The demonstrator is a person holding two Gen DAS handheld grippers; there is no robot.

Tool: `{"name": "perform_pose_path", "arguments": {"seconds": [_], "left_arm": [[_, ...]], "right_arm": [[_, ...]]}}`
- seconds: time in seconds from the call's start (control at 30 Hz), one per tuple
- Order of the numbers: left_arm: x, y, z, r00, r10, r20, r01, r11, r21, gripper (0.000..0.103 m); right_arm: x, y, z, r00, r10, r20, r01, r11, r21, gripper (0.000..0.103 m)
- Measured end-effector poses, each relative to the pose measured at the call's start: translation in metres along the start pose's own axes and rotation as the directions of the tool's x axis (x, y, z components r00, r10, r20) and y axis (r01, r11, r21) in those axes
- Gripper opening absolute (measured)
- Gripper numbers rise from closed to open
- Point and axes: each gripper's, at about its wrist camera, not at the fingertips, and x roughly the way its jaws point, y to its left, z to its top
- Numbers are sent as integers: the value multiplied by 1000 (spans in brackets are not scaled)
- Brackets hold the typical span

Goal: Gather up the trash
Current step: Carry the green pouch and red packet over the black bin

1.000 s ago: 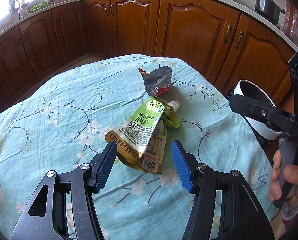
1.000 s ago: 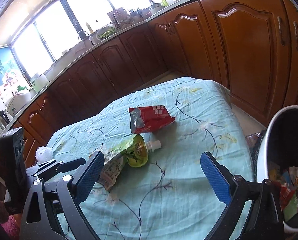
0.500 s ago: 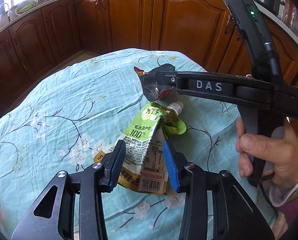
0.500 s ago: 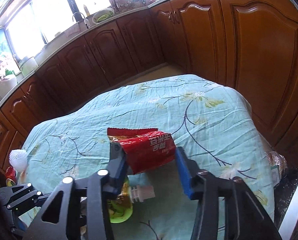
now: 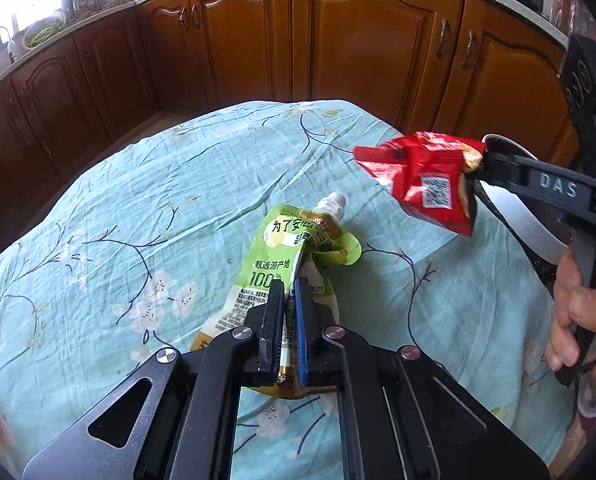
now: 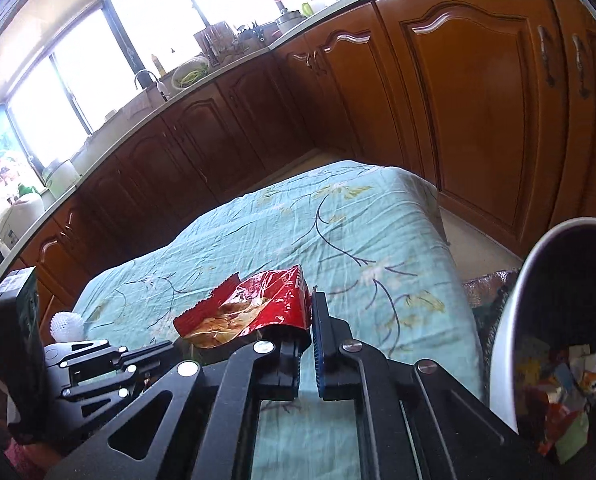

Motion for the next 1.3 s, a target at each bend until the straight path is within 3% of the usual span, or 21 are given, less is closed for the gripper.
{"name": "perform_pose_path", "arguments": {"seconds": [0.27,0.5,0.8,1.3], "left_arm": [[-33,-2,-17,996,-66,53,72,989,-133,2],[-52,-29,-24,989,-120,91,134,977,-168,2],[-69,-75,-21,976,-179,125,194,973,-122,2],[-76,-133,-1,970,-206,128,211,977,-26,2]], "right_arm": [[-54,-7,-37,999,18,26,-19,999,33,5],[-85,-12,-58,999,7,44,-9,999,42,5],[-124,-32,-70,995,-32,93,25,997,76,5],[-172,-82,-71,978,-116,173,90,985,150,5]]}}
